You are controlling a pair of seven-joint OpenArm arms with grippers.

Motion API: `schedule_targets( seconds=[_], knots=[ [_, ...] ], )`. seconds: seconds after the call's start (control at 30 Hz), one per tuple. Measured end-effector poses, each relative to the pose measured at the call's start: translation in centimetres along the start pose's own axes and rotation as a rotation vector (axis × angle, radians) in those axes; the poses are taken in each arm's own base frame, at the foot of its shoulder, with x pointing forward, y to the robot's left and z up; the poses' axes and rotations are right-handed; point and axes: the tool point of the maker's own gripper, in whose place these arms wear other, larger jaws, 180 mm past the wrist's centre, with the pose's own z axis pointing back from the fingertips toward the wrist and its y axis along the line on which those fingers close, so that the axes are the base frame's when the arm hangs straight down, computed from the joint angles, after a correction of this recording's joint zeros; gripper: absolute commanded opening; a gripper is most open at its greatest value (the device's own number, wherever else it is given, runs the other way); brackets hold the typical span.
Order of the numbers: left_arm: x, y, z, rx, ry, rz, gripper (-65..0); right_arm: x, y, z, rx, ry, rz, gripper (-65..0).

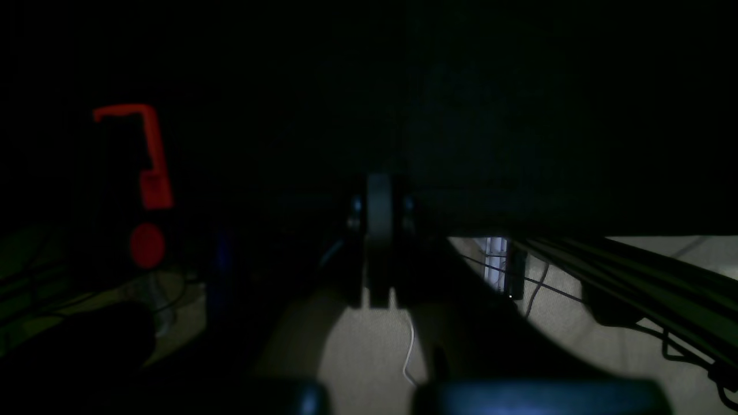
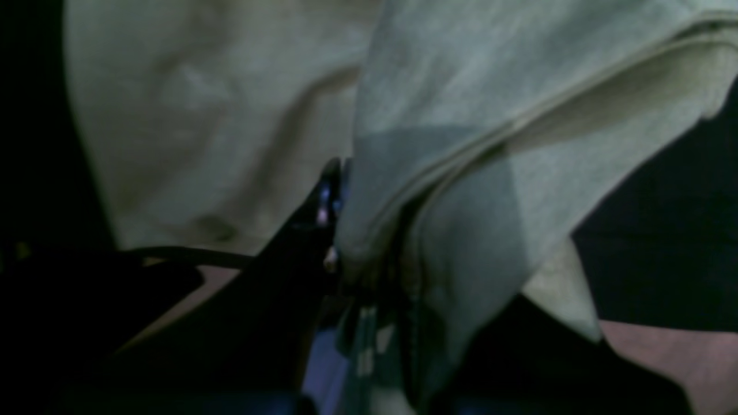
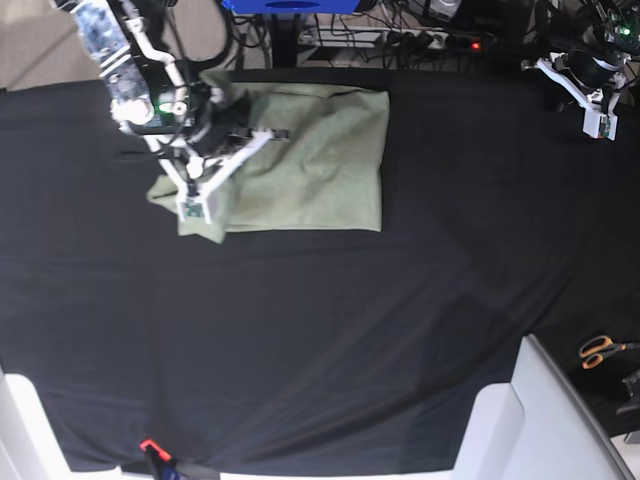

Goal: Fold the T-shirt properly
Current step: 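Fold the grasped end with the right gripper over onto the folded shirt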

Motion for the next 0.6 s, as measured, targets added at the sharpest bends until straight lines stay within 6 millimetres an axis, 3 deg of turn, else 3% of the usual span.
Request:
schedule_targets(
  seconds=[0.3,0.5,0.6],
  knots=[
    [0.0,0.0,0.0,0.000,0.000,0.000,-65.0,1.0,1.8,0.0,-0.006,-0.045,-0.008,-65.0],
    [0.0,0.0,0.0,0.000,0.001,0.000,-65.0,-0.7,4.9,0.1,0.057,-0.012,0.062,-65.0],
    [0.0,0.0,0.0,0.000,0.001,0.000,-65.0,-1.2,5.1,-0.4,0.058,0.005,0.068,-65.0]
  ],
)
